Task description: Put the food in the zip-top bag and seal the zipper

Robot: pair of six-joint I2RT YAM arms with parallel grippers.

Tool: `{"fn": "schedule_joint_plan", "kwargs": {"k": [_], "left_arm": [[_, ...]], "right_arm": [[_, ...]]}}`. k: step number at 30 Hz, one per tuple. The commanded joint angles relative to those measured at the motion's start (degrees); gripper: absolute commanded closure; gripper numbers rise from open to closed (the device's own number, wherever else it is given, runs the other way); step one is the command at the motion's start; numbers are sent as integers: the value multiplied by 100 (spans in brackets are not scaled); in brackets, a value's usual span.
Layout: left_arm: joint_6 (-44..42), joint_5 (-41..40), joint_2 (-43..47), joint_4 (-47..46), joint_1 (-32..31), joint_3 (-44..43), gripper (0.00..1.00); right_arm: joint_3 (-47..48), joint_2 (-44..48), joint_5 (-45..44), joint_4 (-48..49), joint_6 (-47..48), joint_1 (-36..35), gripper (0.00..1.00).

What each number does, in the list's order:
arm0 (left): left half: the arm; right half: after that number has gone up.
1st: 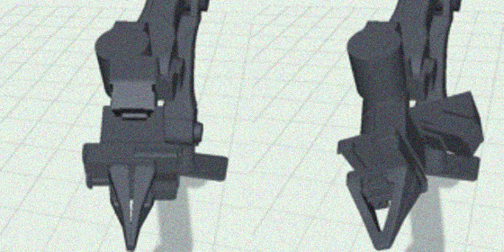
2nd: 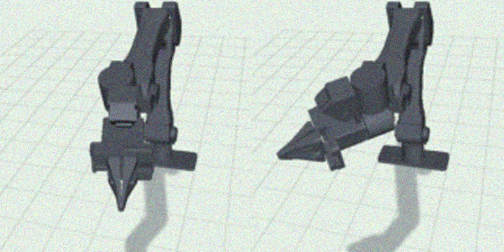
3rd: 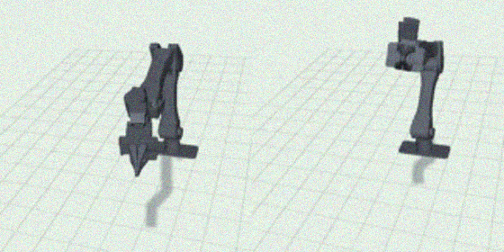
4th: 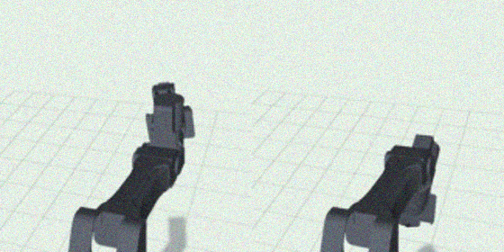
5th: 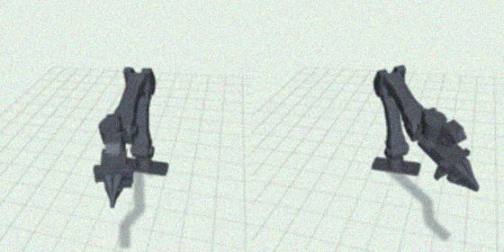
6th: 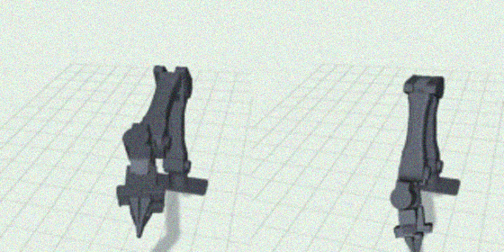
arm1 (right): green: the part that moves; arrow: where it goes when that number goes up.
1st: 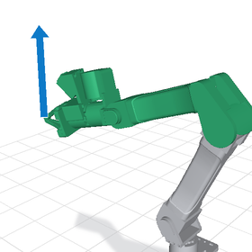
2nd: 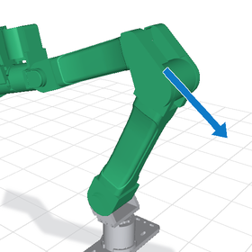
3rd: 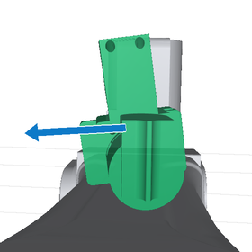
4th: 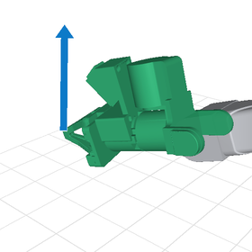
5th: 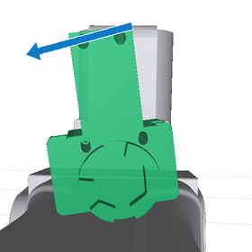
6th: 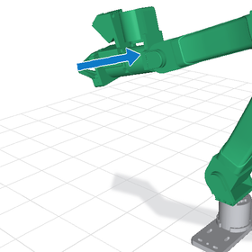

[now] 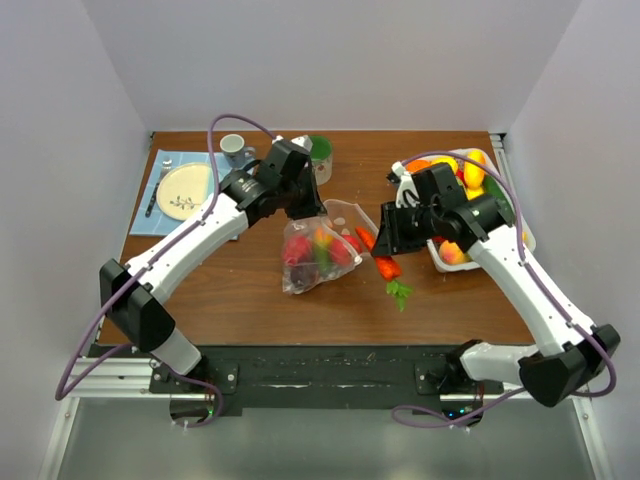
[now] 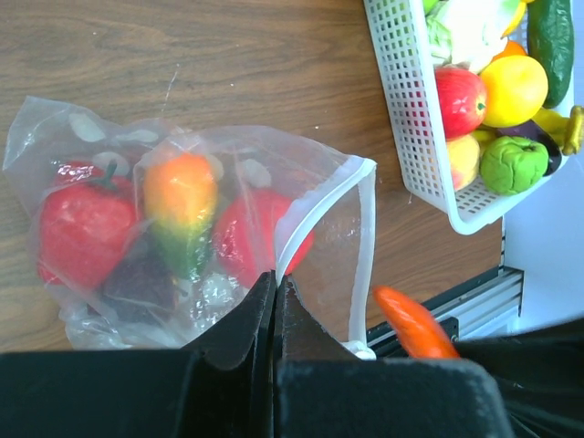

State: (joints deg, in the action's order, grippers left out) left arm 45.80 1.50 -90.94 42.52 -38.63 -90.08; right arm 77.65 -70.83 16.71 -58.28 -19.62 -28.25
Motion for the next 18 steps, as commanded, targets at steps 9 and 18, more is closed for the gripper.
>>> {"fn": "schedule_joint_plan", "kwargs": {"k": [9,18], "left_arm": [[-493,264,463,-42,-417,-115,100],[-274,211,577,37,-566,-369,100]], "right_arm": [[1674,-1590,148,-605,388,-110,83],[2018,-2181,-246,-351,134,-550,59]]}}
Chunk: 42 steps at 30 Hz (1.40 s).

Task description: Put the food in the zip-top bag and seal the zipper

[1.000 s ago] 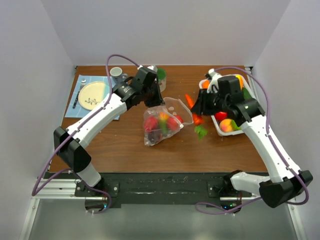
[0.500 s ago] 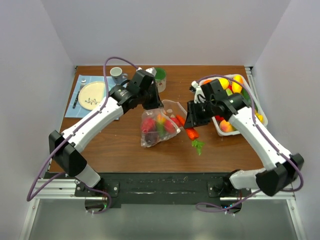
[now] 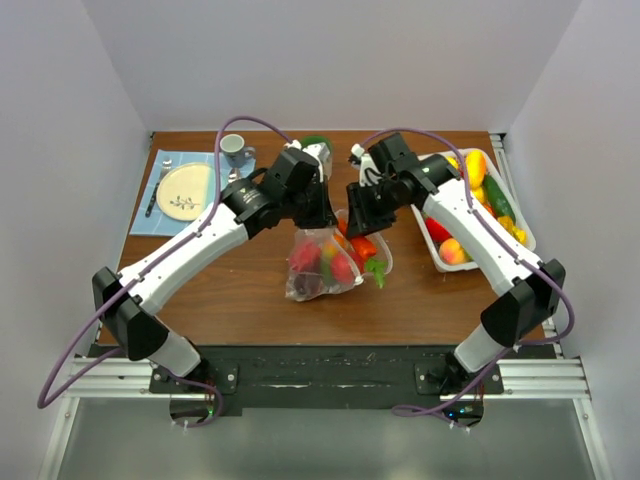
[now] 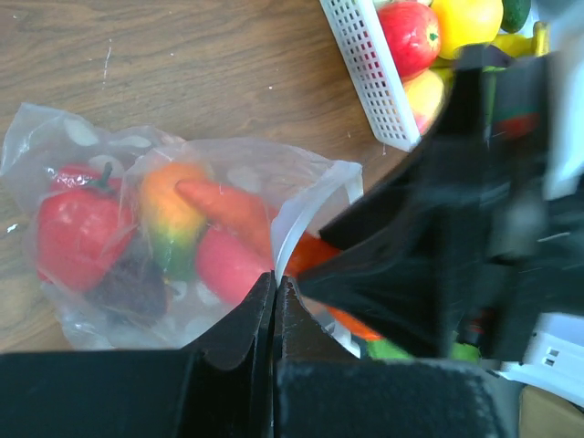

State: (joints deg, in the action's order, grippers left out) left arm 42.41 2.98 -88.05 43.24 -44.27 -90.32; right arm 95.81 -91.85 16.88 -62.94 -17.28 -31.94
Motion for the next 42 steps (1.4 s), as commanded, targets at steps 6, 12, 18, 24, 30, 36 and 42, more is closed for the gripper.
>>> {"fn": "schedule_joint_plan", "kwargs": {"k": [6,12,18,24,30,36,42], "left_arm": [[381,229,385,-26,-3,-442,100],[654,10,552,61,137,-495,100],[865,-281,851,70,454,-460,100],[891,-437,834,53,621,-390,100],[865,-325,649,-175,657,-170,100],[611,-175,447,-62,665,-354,100],[400,-52,464,-79,683,-196,100]], "right_arm": [[140,316,-862,738,-662,-181,29],[211,1028,-1678,774,-838,-181,21],[-368,1714,-3112,712,-865,-146,23],[-924,1890,-3463,933,-945,21,28],[-879,1724,-5060,739,-576,1189,29],[-1739,1644,-4554,1362,-373,2955,23],[-2259,1680,-3781,1680,-557,3643,24]]}}
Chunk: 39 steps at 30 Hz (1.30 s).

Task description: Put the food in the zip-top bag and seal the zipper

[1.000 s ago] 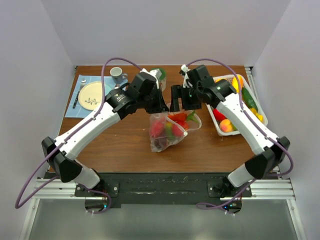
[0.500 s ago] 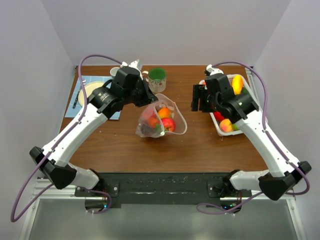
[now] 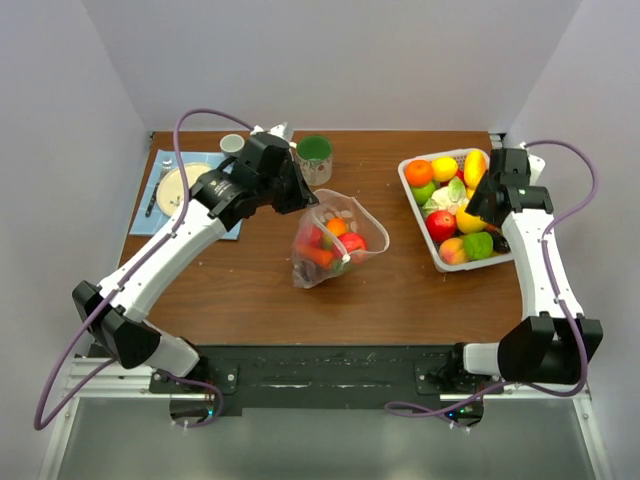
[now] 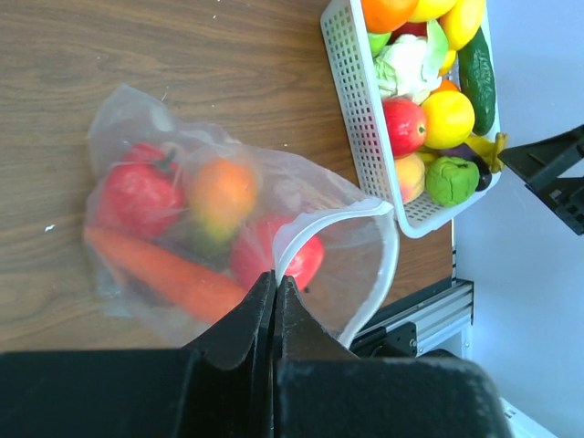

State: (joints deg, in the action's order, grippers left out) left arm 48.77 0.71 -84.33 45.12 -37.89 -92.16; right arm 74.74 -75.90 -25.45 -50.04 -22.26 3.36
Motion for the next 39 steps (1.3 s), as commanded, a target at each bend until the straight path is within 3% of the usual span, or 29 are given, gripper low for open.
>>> {"fn": "schedule_joint_plan", "kwargs": {"k": [1,8,18,30,34,35,38,39], "left_arm": [[-254,192,119,-285,45,66,100],[-439,421,93,-417,97,225,100],[-553,527,75,-408,133,225,100],[-544,579,-21,-399,141,172,100],[-527,553,-74,-355,141,137,100],[-527,544,-83,-355,141,146,100],[-500,509,-109,-364,133,146,100],[-492,474,-127,-347,141,163,100]], "right_arm": [[-240,93,532,416,-76,113,24],[-1118,189,541,951,-33,104,9],[-1409,-30,243,1550,99,104,14],[-1735,-118,304,1576,-111,104,15],[-1674,48,392,1436,-164,95,33],[-1560,92,401,1384,-164,104,48],[-1253,268,480,1041,-156,95,71],[-1182,338,532,892,-156,95,74]]}}
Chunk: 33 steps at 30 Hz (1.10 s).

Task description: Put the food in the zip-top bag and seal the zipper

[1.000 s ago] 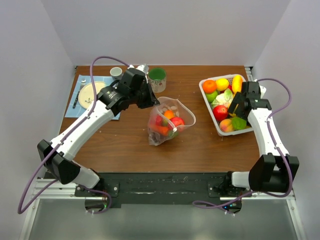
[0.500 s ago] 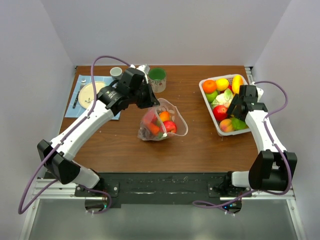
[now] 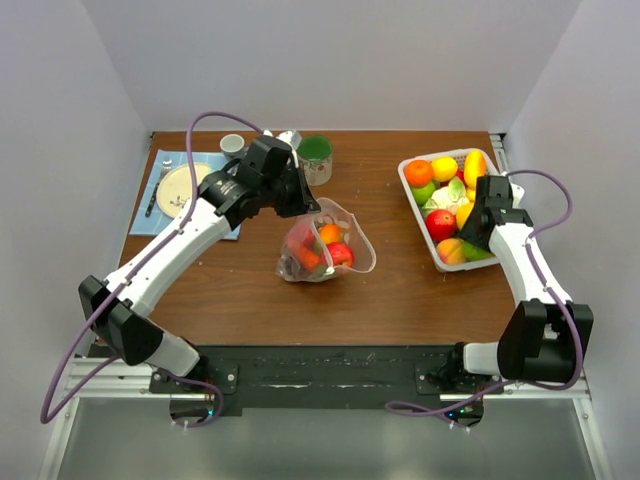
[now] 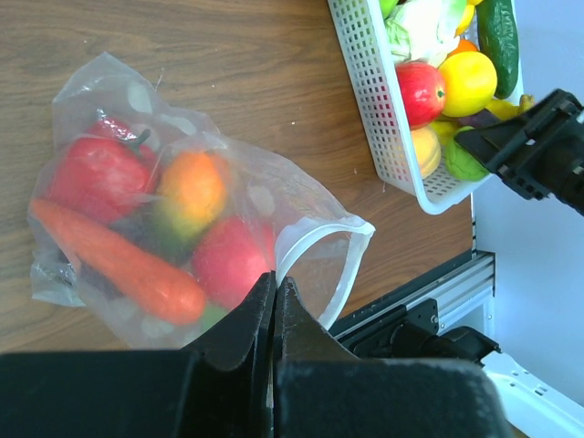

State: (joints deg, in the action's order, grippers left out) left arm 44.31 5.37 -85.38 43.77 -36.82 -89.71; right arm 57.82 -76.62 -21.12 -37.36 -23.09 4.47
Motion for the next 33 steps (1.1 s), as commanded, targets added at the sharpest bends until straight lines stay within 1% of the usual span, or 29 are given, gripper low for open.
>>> {"fn": "schedule_joint_plan", "kwargs": {"k": [1,6,9,10,12,13,14,15,17,18,20,21,23,24,25,27,28,30,31,33], "left_arm": [[-46,17,-31,-211,34,-82,100],[-11,70,-127,-255,34,-108,100],[-11,88,-233,-246,43,-239,100],[-19,87,-250,-263,43,-240,100],[7,79,-285,-307,34,-292,100],[7,79,-321,-308,34,-319,100],[16,53,-382,-290,43,-388,100],[42,44,-409,-255,43,-415,100],[60,0,-549,-211,43,-564,100],[68,-9,-593,-185,43,-626,100],[86,-1,-733,-97,43,-784,100],[103,26,-769,-62,34,-828,100],[130,87,-813,-61,43,-881,100],[156,96,-813,-70,43,-881,100],[165,105,-813,-70,43,-890,100],[183,96,-778,-35,43,-908,100],[191,96,-761,-26,34,-916,100],[209,52,-682,-26,34,-908,100],[209,35,-664,-18,43,-916,100],[218,43,-620,-35,43,-925,100]], "right_arm": [[589,463,126,-464,-55,-25,76],[1038,955,398,-895,-90,-174,78],[1301,1140,539,-1080,-300,-709,78],[1432,1158,600,-1080,-388,-1163,78],[1512,1219,775,-958,-731,-1666,79],[1539,1220,820,-879,-845,-2199,79],[1539,1220,812,-678,-1072,-2492,79],[1548,1176,820,-589,-1196,-2991,79],[1548,1097,803,-247,-1478,-3477,79],[1565,1044,733,-149,-1549,-3958,79],[1697,755,366,35,-1663,-4391,78],[1741,615,337,97,-1690,-4611,77],[1846,193,468,412,-1760,-4709,77],[1873,69,512,562,-1760,-4788,75],[1934,-202,478,677,-1760,-4797,64],[2136,-502,268,661,-1690,-4798,51],[2354,-651,284,608,-1629,-4798,35],[2427,-819,319,686,-1602,-4798,26],[2383,-828,398,765,-1611,-4798,18],[2391,-811,399,766,-1593,-4798,15]]}}
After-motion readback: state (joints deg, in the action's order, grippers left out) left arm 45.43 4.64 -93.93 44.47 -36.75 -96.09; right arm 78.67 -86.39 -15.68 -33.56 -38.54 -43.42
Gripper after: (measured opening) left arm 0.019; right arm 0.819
